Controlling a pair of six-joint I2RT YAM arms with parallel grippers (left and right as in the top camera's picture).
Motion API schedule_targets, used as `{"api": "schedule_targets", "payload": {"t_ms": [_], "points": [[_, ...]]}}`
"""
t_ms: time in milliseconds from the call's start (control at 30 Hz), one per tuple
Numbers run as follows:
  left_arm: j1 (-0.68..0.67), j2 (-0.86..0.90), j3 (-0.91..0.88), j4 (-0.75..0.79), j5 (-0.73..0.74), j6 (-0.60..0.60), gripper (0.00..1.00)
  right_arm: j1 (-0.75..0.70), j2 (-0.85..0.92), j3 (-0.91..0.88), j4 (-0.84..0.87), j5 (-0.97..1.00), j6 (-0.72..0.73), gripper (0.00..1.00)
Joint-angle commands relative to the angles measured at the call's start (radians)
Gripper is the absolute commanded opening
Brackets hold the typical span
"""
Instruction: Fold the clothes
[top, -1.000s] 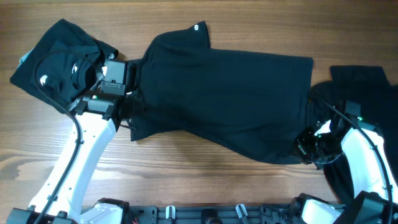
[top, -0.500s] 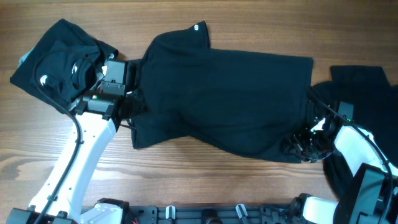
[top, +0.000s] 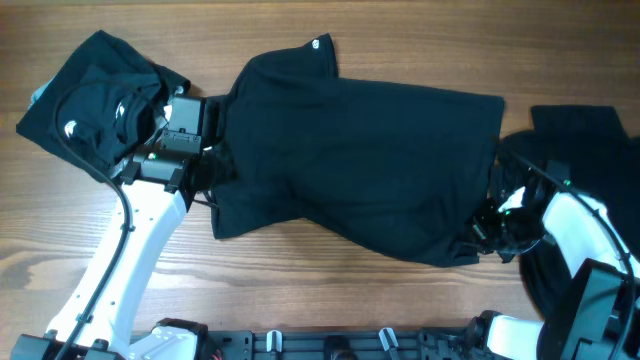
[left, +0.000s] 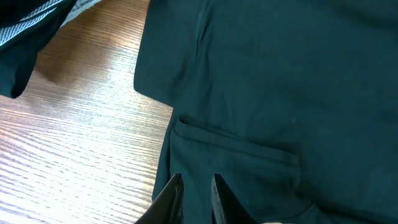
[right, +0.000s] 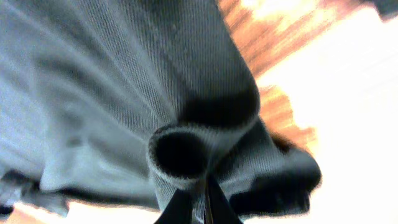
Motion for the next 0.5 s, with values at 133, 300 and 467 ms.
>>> {"api": "schedule_targets", "payload": {"t_ms": [133, 300, 467], "points": [[0.004, -0.021, 0.013, 0.002, 0.002, -0.013, 0.17, -0.001, 0.003, 0.087, -0.136, 0.037, 0.0, 0.2], [0.004, -0.021, 0.013, 0.001, 0.002, -0.013, 0.17, 0.0, 0.003, 0.064, -0.076, 0.061, -0.1, 0.34], [0.004, -0.021, 0.013, 0.002, 0.002, -0.013, 0.18, -0.001, 0.003, -0.024, -0.027, 0.086, -0.085, 0.29]]}}
